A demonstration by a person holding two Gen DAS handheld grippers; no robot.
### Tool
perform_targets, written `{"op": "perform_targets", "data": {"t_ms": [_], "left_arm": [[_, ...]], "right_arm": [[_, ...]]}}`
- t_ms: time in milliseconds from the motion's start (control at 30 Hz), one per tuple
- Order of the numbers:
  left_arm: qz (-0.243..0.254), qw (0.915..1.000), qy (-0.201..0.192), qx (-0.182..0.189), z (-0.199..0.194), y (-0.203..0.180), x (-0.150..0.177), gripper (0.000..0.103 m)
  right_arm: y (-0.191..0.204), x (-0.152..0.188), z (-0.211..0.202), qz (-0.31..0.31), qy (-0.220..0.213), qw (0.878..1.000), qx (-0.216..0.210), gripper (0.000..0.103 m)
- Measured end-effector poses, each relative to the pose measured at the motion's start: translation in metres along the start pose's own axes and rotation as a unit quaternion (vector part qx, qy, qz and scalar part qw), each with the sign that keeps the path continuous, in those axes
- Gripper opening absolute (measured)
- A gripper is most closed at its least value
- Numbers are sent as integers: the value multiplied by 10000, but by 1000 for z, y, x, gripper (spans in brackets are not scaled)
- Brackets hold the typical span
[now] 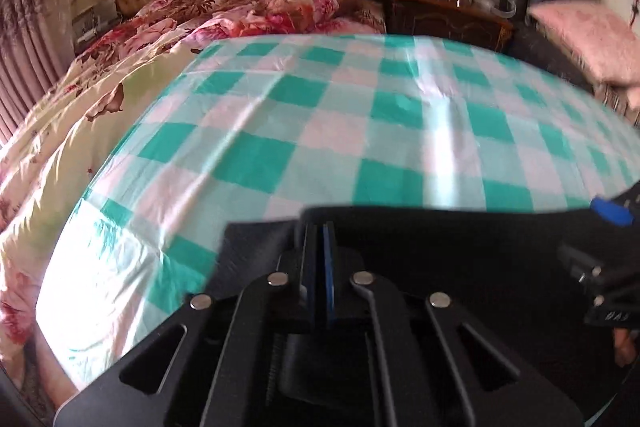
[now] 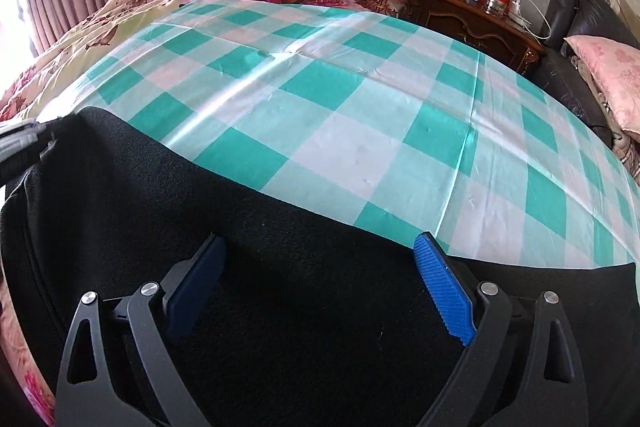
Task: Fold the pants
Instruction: 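Grasp the cuff end with the left tool and lift it, then hold the cuffs up with the left tool while the right tool rests on the pants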
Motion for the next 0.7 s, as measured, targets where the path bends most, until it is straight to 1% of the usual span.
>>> {"op": "perform_targets", "data": {"t_ms": [33,67,100,133,167,200,267,300,333,400,433,467,533,567,633,667,700], "left_arm": [[-169,9997,-75,-131,-7,9,0,29],[-544,9980,-239,-234,-21,25,3,38],[-957,9946,-399,-55,-33,38,7,43],[-1362,9892,-501,217,-45,49,14,43],[-1740,9824,-544,401,-54,61,25,42],[-1996,9770,-561,489,-63,70,37,41],[-2657,9588,-635,785,-81,90,69,36],[-2889,9507,-662,911,-86,95,79,31],[-3218,9376,-714,1111,-92,103,95,31],[-3523,9224,-717,1411,-97,105,113,31],[-3634,9141,-612,1690,-92,102,121,31],[-3690,9099,-525,1821,-88,98,127,31],[-3895,8998,-282,1945,-74,94,138,30],[-4078,8879,-212,2119,-67,91,144,29],[-4481,8596,-219,2448,-59,92,150,29],[-4600,8515,-225,2507,-57,94,151,30],[-4635,8498,-221,2500,-56,95,151,30]], "right_arm": [[0,0,0,11,-1,10000,-15,91],[-1,0,0,25,-2,10000,-32,91],[-1,0,1,34,2,10000,-39,91],[-1,0,1,29,3,10000,-28,92],[-1,0,1,23,3,10000,-16,92],[-1,0,1,26,4,10000,-10,92],[-1,0,1,22,3,10000,-11,92],[0,0,1,24,2,10000,-10,92],[0,0,1,25,2,10000,-11,92],[0,0,1,21,5,10000,4,92],[0,0,1,27,7,10000,8,93],[0,0,1,29,7,10000,3,93],[0,0,1,27,5,10000,3,93],[0,0,1,25,5,10000,6,93],[0,0,1,19,5,10000,15,93],[0,-1,2,17,5,10000,32,93],[0,-1,2,11,5,10000,54,93]]}}
Point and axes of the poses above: each gripper's, at about its wrist camera, not at the fingertips, and z roughly the way its jaws point, y to its left, x to its underside, the point moved 6 cm from there along z, roughly the way its jaws point, and after that the axes turned 2 degrees about x, right-handed, at the moved point
